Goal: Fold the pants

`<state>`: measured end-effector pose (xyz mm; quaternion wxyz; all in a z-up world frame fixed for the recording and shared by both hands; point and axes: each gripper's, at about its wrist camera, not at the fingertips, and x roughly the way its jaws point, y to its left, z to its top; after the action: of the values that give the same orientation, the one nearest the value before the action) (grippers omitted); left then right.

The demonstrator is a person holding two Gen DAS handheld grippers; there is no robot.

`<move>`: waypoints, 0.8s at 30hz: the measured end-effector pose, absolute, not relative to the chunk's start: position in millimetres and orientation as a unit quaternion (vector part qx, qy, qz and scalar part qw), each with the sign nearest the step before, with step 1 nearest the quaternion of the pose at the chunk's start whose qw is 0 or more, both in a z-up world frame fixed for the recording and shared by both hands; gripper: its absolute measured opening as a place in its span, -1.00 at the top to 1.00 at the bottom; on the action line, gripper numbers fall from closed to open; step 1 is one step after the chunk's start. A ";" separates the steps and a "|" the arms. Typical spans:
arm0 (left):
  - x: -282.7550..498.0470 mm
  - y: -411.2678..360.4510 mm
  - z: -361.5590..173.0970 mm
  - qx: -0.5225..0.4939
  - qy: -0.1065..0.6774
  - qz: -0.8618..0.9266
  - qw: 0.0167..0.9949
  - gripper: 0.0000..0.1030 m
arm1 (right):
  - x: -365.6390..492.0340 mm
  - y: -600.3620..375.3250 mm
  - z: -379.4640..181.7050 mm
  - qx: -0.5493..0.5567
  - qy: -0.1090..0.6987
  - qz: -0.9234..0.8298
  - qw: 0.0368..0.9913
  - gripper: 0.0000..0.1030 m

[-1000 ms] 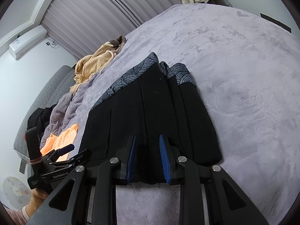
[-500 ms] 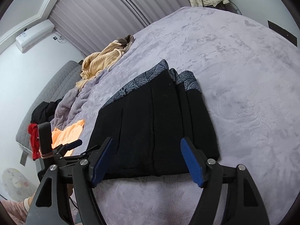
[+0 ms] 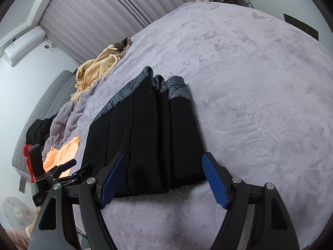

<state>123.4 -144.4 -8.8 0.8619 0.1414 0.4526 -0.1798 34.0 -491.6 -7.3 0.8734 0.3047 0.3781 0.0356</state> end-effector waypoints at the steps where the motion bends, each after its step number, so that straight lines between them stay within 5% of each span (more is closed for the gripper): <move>1: 123.3 -144.4 -8.7 0.141 0.453 -0.180 0.862 -0.98 | 35.4 -493.0 -9.1 0.306 0.382 0.034 0.871 -0.54; 12: 131.7 -139.8 -5.3 0.126 0.459 -0.217 0.852 -0.98 | 46.4 -508.4 -24.1 0.331 0.385 0.043 0.860 -0.54; 24: 186.9 -121.7 -38.7 -0.036 0.559 -0.369 0.741 -0.98 | 108.5 -517.6 -31.6 0.309 0.439 0.176 0.825 -0.57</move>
<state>186.9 -121.7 -38.7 0.7415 -0.0362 0.5592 -0.3691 108.5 -517.6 -31.6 0.8251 0.3090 0.4390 0.1762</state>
